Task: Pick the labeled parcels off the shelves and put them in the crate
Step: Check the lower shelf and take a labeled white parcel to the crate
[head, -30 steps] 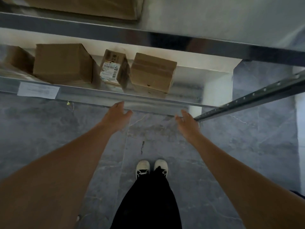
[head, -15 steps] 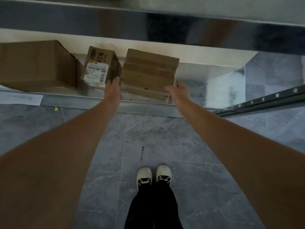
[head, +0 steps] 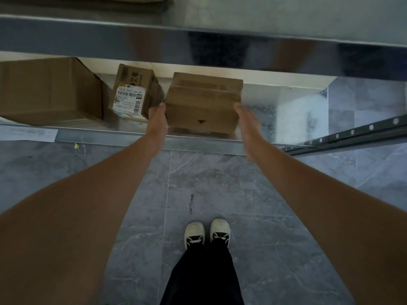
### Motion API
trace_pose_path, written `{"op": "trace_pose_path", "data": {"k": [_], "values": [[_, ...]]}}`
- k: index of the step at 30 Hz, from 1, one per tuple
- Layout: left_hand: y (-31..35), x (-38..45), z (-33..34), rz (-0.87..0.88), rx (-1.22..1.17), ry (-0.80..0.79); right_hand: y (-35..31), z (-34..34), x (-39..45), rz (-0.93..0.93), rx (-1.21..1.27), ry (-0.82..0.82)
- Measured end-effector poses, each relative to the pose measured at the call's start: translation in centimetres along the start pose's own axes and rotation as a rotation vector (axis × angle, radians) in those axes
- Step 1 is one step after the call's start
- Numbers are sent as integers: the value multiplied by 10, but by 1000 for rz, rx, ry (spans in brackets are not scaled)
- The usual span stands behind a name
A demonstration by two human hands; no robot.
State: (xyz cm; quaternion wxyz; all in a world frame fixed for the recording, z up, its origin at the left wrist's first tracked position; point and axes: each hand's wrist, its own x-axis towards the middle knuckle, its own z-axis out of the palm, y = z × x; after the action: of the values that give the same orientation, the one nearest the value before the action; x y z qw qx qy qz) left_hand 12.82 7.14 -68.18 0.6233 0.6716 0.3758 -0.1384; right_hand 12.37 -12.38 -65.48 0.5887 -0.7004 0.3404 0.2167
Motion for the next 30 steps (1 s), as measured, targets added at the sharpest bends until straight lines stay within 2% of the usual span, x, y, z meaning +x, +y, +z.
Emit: {"op": "trace_pose_path", "data": {"k": [6,14,30], "values": [[9,-21,5,37,-94,25,-3,-12,-11,52,145,15],[21,-37,17,73,-153,55,-8,-36,-12,14,231,137],[21,-48,18,16,-132,88,-6,-37,-18,48,174,43]]}}
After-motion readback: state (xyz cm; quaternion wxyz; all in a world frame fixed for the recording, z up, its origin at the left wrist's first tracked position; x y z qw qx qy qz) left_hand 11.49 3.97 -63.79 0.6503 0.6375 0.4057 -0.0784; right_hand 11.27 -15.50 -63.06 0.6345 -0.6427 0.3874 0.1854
